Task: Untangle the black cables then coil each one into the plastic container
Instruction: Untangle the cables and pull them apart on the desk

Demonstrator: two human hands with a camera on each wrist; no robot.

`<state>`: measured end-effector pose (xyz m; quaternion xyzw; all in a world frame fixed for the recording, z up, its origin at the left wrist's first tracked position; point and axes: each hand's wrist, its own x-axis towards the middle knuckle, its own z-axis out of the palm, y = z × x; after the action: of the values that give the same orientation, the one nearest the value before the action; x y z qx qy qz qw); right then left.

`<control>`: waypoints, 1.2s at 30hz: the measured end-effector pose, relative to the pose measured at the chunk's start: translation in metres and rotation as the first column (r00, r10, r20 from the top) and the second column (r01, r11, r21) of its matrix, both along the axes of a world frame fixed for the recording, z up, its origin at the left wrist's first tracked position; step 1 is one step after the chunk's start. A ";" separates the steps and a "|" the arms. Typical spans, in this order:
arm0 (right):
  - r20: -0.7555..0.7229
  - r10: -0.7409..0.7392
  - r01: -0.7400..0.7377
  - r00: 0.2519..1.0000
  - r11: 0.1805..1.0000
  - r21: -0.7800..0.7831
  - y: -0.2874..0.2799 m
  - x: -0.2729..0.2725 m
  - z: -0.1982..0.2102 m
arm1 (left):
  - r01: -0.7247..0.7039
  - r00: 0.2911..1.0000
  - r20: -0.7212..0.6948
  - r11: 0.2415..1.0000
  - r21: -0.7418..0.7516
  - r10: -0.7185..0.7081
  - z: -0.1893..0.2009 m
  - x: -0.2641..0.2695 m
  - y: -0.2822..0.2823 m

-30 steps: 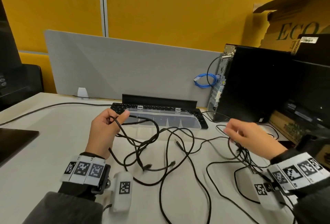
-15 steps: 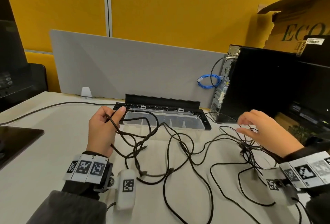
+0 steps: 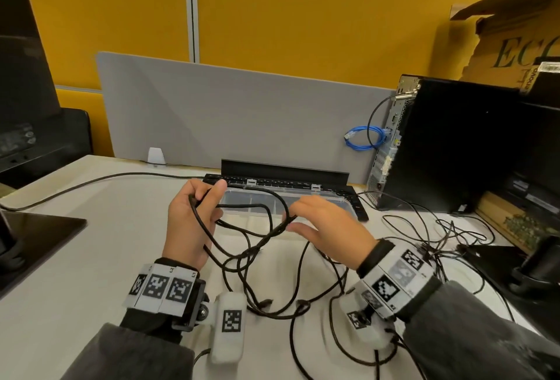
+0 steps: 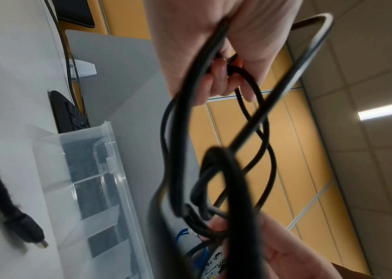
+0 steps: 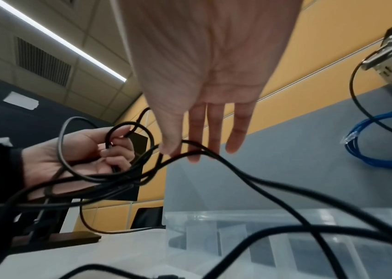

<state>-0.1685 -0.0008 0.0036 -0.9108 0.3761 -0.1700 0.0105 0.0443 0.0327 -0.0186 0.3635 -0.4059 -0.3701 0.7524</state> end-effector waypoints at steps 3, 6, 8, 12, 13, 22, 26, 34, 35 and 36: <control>0.078 0.064 -0.071 0.995 0.994 0.085 0.004 -0.002 -0.002 | 0.000 1.000 -0.010 1.000 0.029 0.000 -0.002 -0.002 -0.002; 0.183 0.049 -0.061 0.982 0.996 0.060 0.009 -0.003 -0.005 | 0.025 0.998 0.059 0.995 0.100 -0.031 -0.006 -0.006 -0.005; 0.289 -0.005 -0.031 0.957 0.992 0.120 0.009 -0.006 -0.003 | 0.018 0.991 0.131 0.984 0.178 -0.042 -0.009 -0.005 -0.008; 0.492 -0.122 -0.027 0.862 0.958 0.286 0.007 -0.015 0.003 | -0.120 0.958 0.287 0.937 0.329 0.022 -0.012 0.001 -0.009; 0.528 -0.150 -0.032 0.836 0.947 0.319 0.007 -0.017 0.005 | -0.171 0.943 0.327 0.933 0.318 0.061 -0.011 0.001 -0.008; 0.706 -0.286 -0.112 0.648 0.881 0.460 0.015 -0.023 0.017 | 0.119 0.962 0.170 0.890 0.440 -0.212 0.002 -0.013 0.005; 0.742 -0.335 -0.134 0.581 0.860 0.493 0.017 -0.020 0.017 | 0.365 0.904 0.077 0.851 0.377 -0.422 0.003 -0.017 0.008; 0.691 -0.277 0.104 0.668 0.954 0.282 0.014 -0.010 0.005 | 0.396 0.852 0.262 0.885 0.246 -0.454 0.001 -0.032 0.014; 0.684 -0.225 0.143 0.694 0.974 0.175 0.015 -0.009 0.003 | 0.398 0.846 0.279 0.887 0.236 -0.454 0.001 -0.033 0.014; 0.650 -0.148 0.142 0.745 0.988 0.062 0.016 -0.009 0.003 | 0.405 0.839 0.291 0.885 0.229 -0.460 0.001 -0.034 0.015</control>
<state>-0.1779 0.0156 0.0063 -0.7623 0.4192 -0.4752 0.1315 0.0106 0.0473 -0.0172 0.3786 -0.5694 -0.4941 0.5370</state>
